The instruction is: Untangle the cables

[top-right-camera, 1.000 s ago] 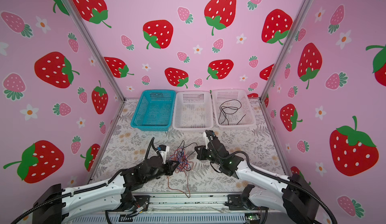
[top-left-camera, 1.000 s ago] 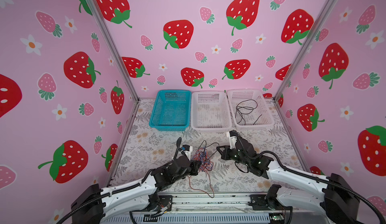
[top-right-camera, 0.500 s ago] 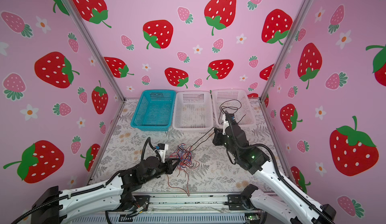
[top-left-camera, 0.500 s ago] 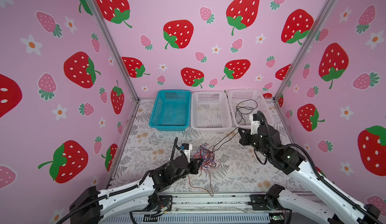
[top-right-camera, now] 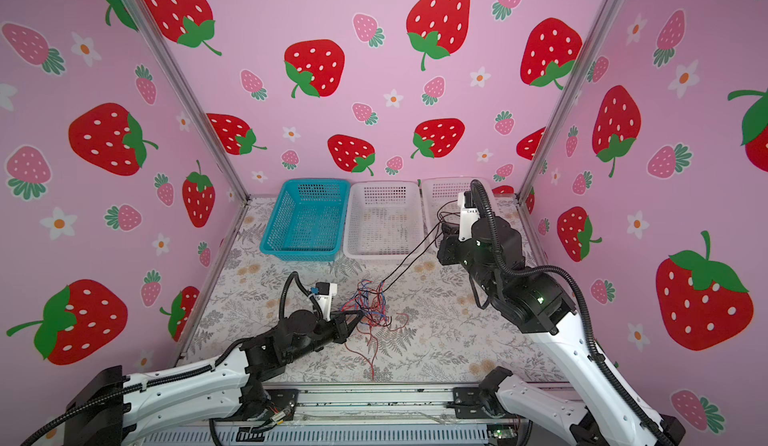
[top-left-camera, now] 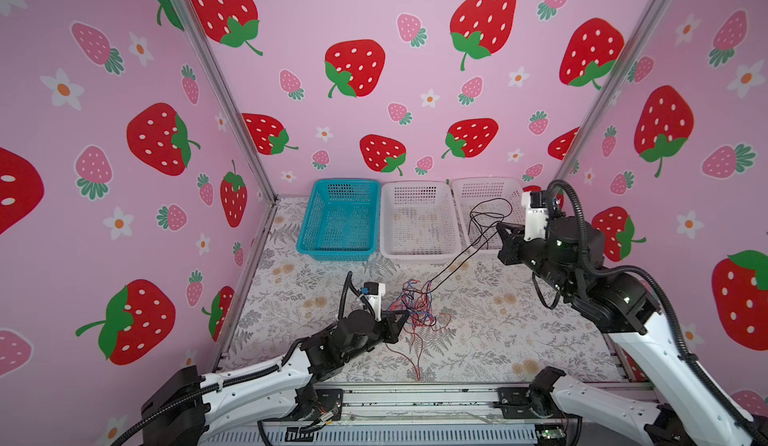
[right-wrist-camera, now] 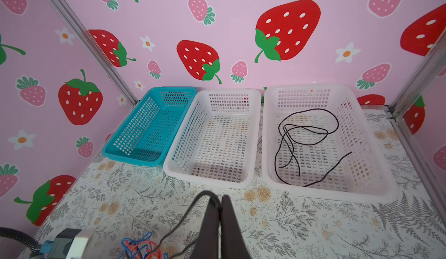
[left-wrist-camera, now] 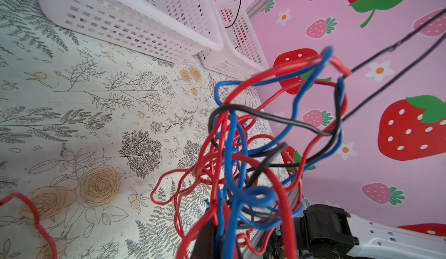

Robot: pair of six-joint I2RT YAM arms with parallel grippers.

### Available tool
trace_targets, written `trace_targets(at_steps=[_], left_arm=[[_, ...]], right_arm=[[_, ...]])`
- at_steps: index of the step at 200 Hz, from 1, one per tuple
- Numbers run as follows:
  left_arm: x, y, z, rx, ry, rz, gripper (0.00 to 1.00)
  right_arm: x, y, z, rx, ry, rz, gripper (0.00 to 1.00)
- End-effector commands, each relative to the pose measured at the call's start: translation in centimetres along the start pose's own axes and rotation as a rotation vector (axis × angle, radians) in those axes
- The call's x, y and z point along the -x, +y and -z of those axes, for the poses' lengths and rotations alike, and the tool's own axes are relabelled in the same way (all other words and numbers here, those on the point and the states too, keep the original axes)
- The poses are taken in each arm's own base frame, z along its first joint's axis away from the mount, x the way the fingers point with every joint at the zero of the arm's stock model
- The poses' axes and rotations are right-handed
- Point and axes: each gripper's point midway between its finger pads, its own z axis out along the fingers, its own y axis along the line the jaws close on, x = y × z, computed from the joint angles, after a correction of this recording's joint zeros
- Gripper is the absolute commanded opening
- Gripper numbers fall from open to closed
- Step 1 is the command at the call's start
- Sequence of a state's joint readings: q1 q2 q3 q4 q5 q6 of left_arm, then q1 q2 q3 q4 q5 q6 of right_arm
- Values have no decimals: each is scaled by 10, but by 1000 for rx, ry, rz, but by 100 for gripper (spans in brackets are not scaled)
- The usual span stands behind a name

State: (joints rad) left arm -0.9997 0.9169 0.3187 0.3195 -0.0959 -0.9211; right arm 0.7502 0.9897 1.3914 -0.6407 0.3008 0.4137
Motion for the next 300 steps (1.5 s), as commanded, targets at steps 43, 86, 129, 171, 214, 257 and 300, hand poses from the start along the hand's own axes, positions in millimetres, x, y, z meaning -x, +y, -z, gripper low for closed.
trace_targets(at_steps=[43, 86, 129, 171, 214, 257, 300], left_arm=[[-46, 71, -4, 260, 153, -36, 0], [-62, 76, -17, 282, 231, -52, 0], [-59, 64, -22, 257, 249, -64, 0], [-50, 47, -20, 221, 249, -68, 0], [-42, 40, -16, 217, 232, -60, 0], [-35, 33, -13, 188, 200, -42, 0], [-29, 25, -8, 158, 178, -33, 0]], right_arm=[[146, -20, 73, -135, -360, -10, 0], [159, -2, 75, -44, -349, -18, 0], [92, 10, 32, 23, -171, 9, 0], [-16, 14, -13, 89, 73, 30, 13], [-83, 28, -24, 214, 190, -32, 47], [-162, 94, -32, 529, 321, -104, 43], [-227, 123, -41, 612, 431, -151, 43]])
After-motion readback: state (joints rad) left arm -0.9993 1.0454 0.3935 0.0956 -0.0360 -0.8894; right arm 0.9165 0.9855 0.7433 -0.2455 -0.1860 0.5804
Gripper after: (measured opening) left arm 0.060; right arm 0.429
